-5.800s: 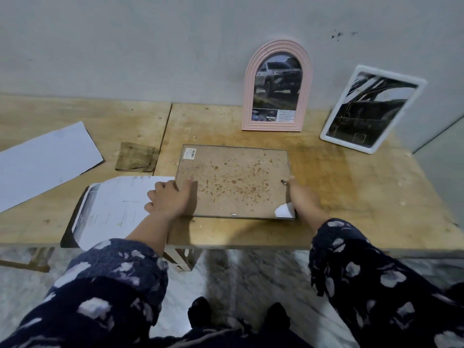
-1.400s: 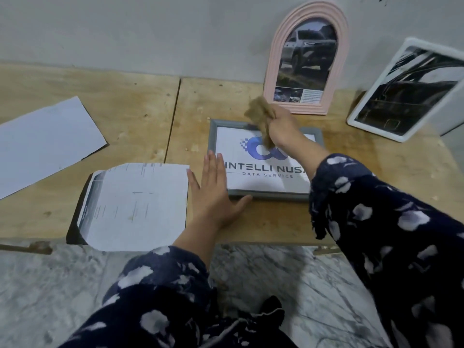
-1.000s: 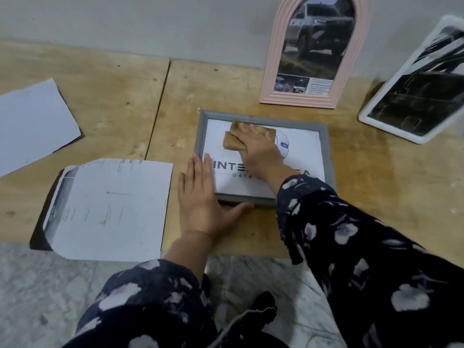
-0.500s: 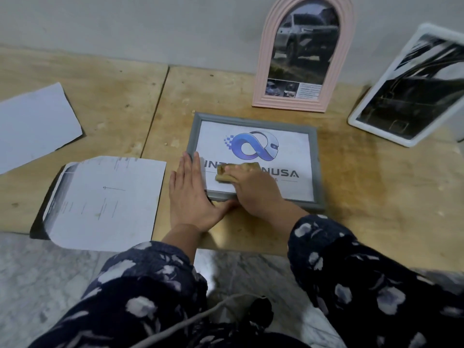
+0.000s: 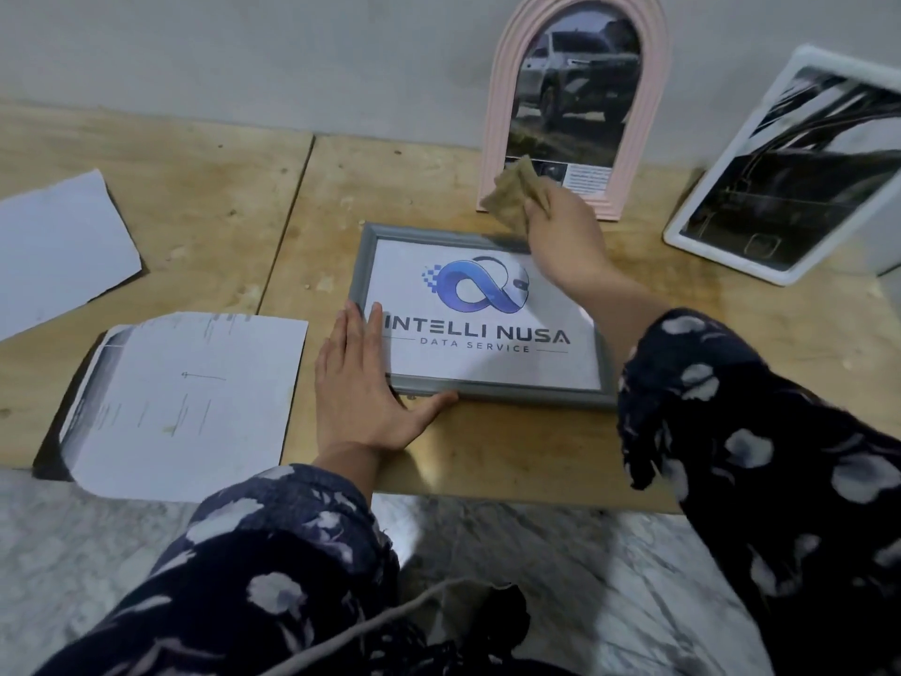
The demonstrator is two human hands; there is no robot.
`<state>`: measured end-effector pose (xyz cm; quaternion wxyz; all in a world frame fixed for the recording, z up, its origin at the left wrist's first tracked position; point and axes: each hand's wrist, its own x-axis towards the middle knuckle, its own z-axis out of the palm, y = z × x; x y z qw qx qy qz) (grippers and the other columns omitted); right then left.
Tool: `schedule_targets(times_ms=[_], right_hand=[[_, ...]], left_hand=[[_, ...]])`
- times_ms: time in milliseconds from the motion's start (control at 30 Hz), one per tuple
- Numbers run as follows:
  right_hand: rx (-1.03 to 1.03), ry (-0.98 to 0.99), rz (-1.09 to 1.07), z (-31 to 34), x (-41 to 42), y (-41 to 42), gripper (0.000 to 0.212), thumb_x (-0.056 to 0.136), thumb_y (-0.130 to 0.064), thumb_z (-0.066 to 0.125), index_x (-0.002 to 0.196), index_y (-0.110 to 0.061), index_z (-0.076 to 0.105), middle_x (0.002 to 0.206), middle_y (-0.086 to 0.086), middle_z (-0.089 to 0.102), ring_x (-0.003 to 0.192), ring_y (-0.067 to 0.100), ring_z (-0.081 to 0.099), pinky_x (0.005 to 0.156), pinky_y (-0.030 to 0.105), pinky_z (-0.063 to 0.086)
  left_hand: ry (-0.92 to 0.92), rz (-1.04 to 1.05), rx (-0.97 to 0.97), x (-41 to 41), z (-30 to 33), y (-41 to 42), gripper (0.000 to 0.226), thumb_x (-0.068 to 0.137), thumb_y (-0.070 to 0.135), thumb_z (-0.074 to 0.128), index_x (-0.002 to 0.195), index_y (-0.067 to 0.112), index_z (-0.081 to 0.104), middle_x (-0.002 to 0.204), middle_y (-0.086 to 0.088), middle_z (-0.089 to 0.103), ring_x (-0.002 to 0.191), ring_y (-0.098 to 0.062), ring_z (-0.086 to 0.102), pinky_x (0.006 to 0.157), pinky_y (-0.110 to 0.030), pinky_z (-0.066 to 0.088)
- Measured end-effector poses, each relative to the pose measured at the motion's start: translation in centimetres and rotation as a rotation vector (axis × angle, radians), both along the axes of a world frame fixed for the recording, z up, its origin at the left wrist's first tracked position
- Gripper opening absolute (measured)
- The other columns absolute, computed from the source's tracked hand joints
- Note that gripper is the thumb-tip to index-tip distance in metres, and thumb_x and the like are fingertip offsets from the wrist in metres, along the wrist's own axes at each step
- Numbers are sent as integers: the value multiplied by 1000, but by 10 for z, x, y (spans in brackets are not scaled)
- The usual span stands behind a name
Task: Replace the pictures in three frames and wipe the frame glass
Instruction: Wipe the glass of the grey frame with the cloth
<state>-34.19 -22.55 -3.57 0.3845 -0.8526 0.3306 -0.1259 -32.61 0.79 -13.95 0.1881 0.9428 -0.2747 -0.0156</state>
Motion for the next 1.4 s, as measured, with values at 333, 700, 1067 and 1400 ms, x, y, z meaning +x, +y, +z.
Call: schedule_targets(times_ms=[333, 700, 1067, 1400], right_hand=[[-137, 237, 320, -88, -7, 18, 62, 83, 6, 35, 137, -19, 49, 152, 1, 36, 143, 19, 25, 117, 32, 13], [-192, 209, 434, -84, -80, 57, 54, 88, 6, 39, 132, -23, 55, 145, -5, 46, 137, 19, 37, 107, 33, 33], [337, 271, 239, -27, -75, 28, 19, 97, -6, 44, 102, -6, 62, 96, 8, 59, 87, 20, 54, 69, 22, 44], [-170, 63, 38, -14, -24, -38, 46, 93, 2, 36, 127, -21, 58, 120, -7, 60, 95, 4, 59, 83, 8, 40]], left_hand=[[-48, -4, -51, 2, -5, 0, 123, 62, 88, 45, 153, 12, 16, 158, -17, 20, 147, -28, 15, 119, -41, 18], [-55, -11, -50, 0, -4, 1, 126, 60, 91, 41, 151, 5, 23, 154, -23, 28, 145, -32, 22, 117, -45, 23], [-64, -20, -7, 2, -5, -1, 122, 61, 91, 40, 152, 12, 22, 156, -20, 25, 146, -31, 19, 115, -48, 24], [-47, 14, -16, -1, -6, -2, 121, 59, 95, 33, 153, 20, 20, 159, -13, 19, 148, -24, 13, 117, -48, 18]])
